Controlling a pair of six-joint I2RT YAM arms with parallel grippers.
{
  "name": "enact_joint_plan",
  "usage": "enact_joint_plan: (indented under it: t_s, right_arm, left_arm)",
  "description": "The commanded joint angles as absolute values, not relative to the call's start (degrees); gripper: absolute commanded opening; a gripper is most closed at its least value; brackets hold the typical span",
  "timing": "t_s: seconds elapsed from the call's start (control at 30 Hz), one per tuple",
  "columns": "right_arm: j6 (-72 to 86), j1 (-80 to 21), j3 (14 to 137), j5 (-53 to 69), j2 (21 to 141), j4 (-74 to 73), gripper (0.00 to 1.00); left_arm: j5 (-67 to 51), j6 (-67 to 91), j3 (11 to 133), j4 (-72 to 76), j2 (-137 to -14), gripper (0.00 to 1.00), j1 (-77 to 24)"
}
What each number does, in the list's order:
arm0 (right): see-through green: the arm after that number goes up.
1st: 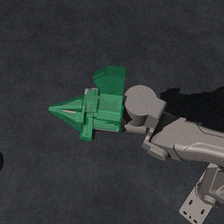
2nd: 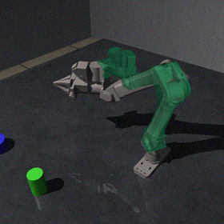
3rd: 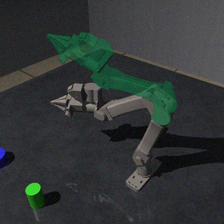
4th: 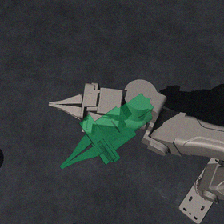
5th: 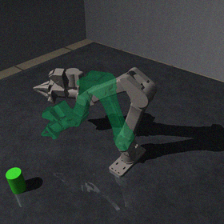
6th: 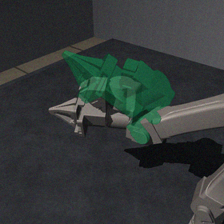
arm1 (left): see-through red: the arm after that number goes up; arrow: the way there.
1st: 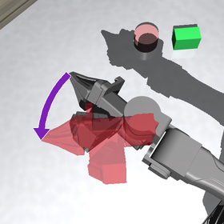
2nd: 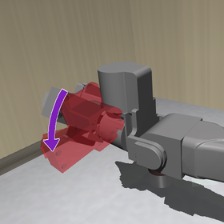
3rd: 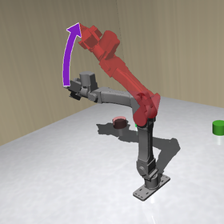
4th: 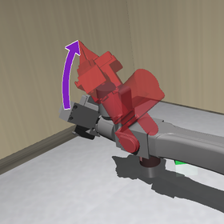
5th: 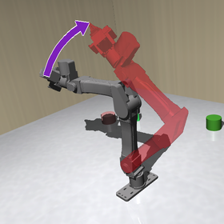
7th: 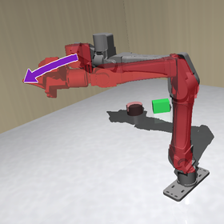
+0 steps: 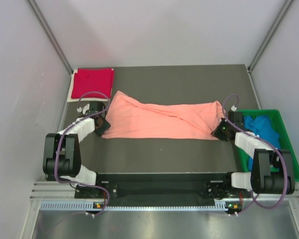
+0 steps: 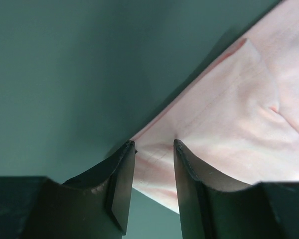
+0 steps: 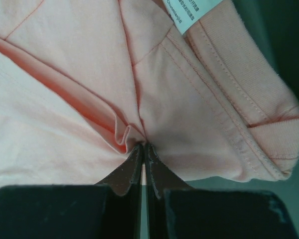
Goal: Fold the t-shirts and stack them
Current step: Fold the tshirt
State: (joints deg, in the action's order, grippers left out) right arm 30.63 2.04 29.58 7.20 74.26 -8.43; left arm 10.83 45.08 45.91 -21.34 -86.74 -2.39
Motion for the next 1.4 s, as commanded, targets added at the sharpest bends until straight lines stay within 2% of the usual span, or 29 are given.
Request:
enact_joint_plan:
  t_s: [0.0, 0.3, 0.53, 0.57, 0.6, 0.7, 0.93, 0.97, 1.0, 1.07, 1.23, 1.37]
  right_arm:
    - [30.76, 2.46, 27.34, 5.28, 73.21, -12.48, 0.00]
    - [30.14, 3.16, 26.37, 5.19, 69.09, -15.38, 0.00]
    - [29.01, 3.16, 27.77, 4.39, 65.04, -16.79, 0.00]
    - [28.31, 3.16, 28.99, 4.57, 64.95, -17.22, 0.03]
    - [26.91, 3.16, 29.79, 4.83, 64.86, -17.66, 0.13]
    - [25.32, 3.08, 33.83, 4.75, 63.90, -21.00, 0.30]
    - [24.78, -1.56, 44.72, 4.04, 63.72, -23.56, 0.51]
    - [25.31, -2.97, 47.26, 4.74, 65.37, -21.47, 0.54]
    - [25.40, -6.38, 48.50, 5.62, 66.43, -19.71, 0.60]
    - [25.23, -12.35, 53.14, 7.72, 71.50, -12.97, 0.65]
    - [22.68, -20.38, 69.05, 14.31, 88.82, -5.02, 0.65]
    - [19.34, -26.44, 90.28, 18.88, 108.13, -6.06, 0.65]
  left_arm:
    - [14.94, 44.47, 43.77, -26.19, -85.87, 0.43, -2.37]
    - [15.56, 45.44, 41.75, -27.24, -83.50, 0.43, -2.55]
    - [12.84, 42.03, 48.75, -29.53, -79.11, 0.43, -2.55]
    - [11.61, 40.79, 50.08, -27.79, -78.49, 0.43, -2.55]
    - [8.99, 39.56, 51.40, -26.64, -78.49, 0.44, -2.55]
    - [7.13, 37.88, 57.73, -25.14, -80.59, 0.46, -2.46]
    - [-0.06, 35.33, 72.93, -27.86, -93.59, 0.46, -0.97]
    - [-3.05, 35.94, 73.65, -28.04, -94.47, 0.46, -0.44]
    - [-5.69, 36.73, 73.91, -27.52, -95.70, 0.45, 2.34]
    - [-12.78, 38.23, 73.30, -26.46, -96.06, 0.45, 4.65]
    - [-19.85, 38.76, 69.61, -23.30, -96.59, 0.46, 11.24]
    - [-23.99, 38.59, 68.20, -22.94, -98.17, 0.46, 13.80]
